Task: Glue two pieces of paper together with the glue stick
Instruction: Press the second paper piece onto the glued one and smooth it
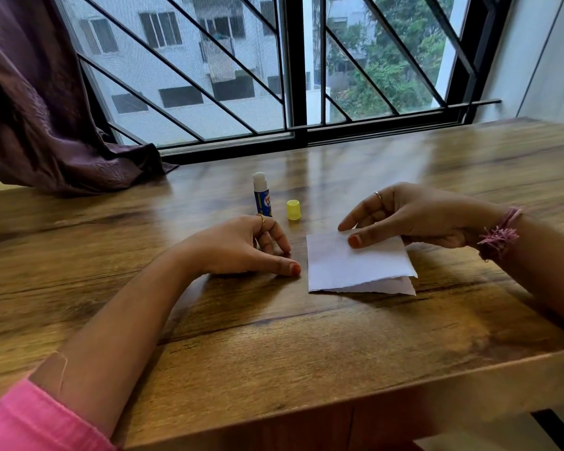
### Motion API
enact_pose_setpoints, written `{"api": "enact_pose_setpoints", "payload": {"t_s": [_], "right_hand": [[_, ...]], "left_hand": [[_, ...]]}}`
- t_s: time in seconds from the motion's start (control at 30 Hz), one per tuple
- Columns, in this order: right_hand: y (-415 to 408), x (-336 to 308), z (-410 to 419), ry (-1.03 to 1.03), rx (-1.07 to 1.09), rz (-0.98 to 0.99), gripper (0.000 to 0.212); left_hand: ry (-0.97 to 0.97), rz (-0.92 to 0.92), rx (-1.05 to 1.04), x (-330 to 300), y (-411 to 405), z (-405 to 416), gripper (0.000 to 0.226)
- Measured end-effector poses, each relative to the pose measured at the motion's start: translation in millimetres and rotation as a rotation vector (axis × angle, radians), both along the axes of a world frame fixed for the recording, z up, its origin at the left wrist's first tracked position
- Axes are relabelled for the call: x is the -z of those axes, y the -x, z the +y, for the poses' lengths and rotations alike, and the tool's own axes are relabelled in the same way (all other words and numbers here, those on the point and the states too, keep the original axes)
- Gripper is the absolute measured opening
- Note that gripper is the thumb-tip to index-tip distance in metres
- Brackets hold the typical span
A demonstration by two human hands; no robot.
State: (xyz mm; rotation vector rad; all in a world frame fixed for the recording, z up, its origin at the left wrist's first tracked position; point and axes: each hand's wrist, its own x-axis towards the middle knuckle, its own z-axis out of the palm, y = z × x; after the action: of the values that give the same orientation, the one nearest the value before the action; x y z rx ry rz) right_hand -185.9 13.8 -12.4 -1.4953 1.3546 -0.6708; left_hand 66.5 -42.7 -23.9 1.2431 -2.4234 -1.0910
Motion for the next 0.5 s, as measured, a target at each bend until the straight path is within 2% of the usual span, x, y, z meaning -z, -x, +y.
{"api": "enact_pose_setpoints", "payload": {"t_s": [0.27, 0.5], "right_hand": [[-1.2, 0.6, 0.4, 0.012, 0.008, 0.01, 0.028], [-0.8, 0.5, 0.1, 0.012, 0.007, 0.017, 0.033]], "left_hand": [[0.016, -0.008, -0.007, 0.0, 0.7, 0.8, 0.043], [0.032, -0.035, -0.006, -0.4, 0.9, 1.7, 0.046]]}}
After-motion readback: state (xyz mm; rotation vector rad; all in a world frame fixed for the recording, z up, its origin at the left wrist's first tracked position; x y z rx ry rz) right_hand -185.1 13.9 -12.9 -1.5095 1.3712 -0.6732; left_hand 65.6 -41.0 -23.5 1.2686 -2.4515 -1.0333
